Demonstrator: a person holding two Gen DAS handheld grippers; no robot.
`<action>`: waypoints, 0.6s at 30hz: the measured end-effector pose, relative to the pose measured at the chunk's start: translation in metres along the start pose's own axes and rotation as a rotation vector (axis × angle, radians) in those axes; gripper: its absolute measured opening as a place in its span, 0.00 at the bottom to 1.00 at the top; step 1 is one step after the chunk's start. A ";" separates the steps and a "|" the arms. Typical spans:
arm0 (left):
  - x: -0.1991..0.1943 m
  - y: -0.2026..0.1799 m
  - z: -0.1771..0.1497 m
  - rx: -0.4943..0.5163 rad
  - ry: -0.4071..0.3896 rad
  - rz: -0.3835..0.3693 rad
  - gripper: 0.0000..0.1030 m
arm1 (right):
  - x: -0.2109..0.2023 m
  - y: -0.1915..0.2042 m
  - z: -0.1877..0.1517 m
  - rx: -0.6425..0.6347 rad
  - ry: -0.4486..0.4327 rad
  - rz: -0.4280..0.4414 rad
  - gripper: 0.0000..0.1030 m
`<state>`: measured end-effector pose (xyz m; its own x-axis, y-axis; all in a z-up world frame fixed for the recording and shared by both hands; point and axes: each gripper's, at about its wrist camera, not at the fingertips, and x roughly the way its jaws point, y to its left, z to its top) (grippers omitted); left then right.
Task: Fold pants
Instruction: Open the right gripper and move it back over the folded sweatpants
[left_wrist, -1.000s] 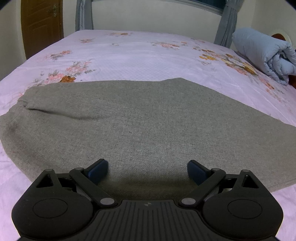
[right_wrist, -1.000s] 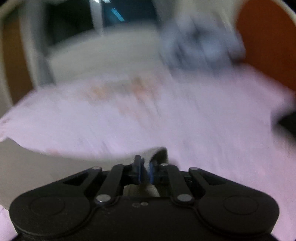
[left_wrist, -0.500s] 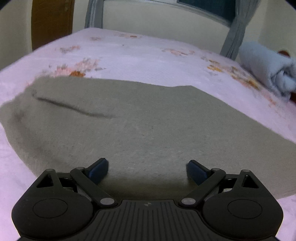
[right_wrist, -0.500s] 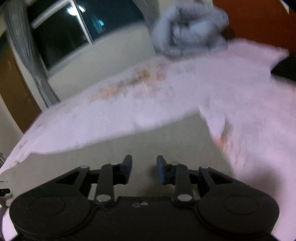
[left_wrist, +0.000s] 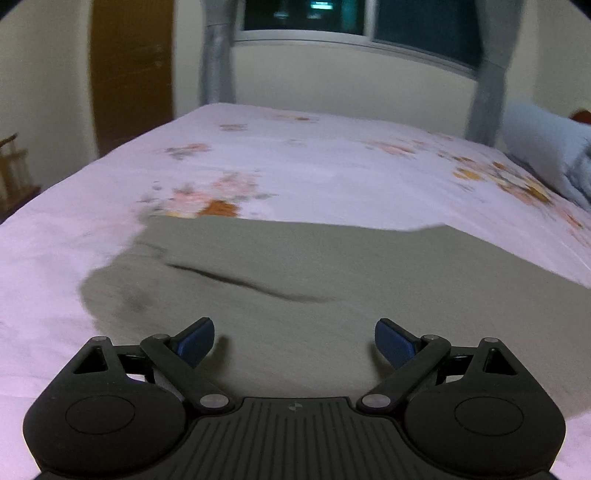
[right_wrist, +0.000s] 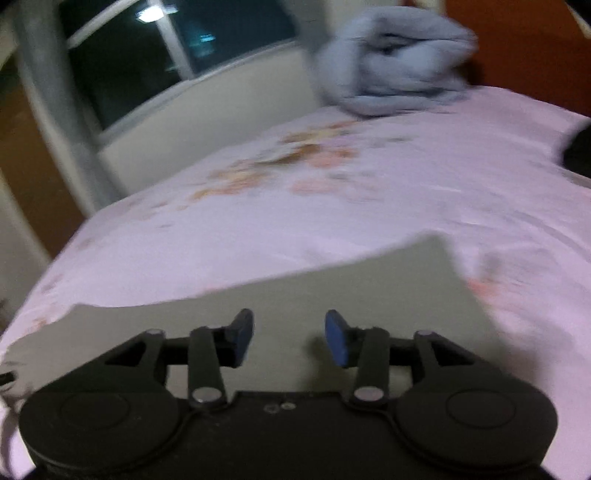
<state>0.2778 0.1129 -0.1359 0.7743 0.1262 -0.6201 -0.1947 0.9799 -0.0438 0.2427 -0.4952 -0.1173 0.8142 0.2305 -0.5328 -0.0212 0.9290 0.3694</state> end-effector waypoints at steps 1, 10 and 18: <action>0.002 0.007 0.003 -0.005 -0.001 0.014 0.91 | 0.008 0.015 0.003 -0.010 0.005 0.058 0.60; 0.008 0.042 0.001 0.025 -0.027 0.071 0.91 | 0.157 0.173 0.040 -0.150 0.149 0.356 0.42; 0.027 0.051 -0.008 -0.043 0.045 0.025 0.91 | 0.263 0.255 0.027 -0.329 0.285 0.371 0.30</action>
<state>0.2845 0.1650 -0.1610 0.7410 0.1427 -0.6561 -0.2401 0.9689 -0.0604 0.4670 -0.2056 -0.1423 0.5297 0.5854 -0.6137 -0.4926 0.8014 0.3393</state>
